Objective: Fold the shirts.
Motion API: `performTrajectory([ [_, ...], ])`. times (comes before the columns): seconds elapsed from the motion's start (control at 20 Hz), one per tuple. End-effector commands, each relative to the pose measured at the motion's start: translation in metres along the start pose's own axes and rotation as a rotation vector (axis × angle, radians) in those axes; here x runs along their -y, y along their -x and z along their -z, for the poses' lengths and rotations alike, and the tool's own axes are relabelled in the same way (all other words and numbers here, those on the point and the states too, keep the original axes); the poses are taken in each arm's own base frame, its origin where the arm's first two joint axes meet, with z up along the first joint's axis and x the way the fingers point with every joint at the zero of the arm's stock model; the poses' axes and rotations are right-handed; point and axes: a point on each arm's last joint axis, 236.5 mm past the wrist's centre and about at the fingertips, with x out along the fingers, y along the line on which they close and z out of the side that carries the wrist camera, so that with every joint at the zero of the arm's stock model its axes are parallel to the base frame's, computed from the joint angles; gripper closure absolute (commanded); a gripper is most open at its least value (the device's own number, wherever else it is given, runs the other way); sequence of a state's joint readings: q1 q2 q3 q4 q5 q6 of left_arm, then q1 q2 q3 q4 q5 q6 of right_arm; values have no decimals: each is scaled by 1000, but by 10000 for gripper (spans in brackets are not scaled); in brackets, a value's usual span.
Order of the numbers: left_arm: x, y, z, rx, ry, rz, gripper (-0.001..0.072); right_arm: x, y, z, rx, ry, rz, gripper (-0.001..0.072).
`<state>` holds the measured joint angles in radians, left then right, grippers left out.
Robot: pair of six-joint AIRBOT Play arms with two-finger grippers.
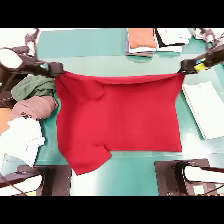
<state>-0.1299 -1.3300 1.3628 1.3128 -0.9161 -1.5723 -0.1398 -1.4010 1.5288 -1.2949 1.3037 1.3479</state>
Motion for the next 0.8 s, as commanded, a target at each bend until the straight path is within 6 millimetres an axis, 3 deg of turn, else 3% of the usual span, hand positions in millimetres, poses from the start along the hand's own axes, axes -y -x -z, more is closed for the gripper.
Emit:
performTrajectory([
  [0.0,-19,-65,6,-33,25,-24,682,17,-66,-5,-49,-42,3,692],
  [0.15,-17,-62,-7,-41,-9,-18,682,18,-61,-26,-40,-22,2,692],
  [0.25,-29,-51,7,-134,-13,-33,681,17,-53,-19,-67,13,-1,692],
  [0.4,-51,-45,53,-309,34,-51,681,19,-57,14,-118,3,1,692],
  [0.6,-53,-60,106,-427,69,-31,682,18,-78,62,-176,-36,-4,692],
  [0.75,-55,-65,133,-488,92,-27,681,18,-89,89,-217,-56,-6,691],
])
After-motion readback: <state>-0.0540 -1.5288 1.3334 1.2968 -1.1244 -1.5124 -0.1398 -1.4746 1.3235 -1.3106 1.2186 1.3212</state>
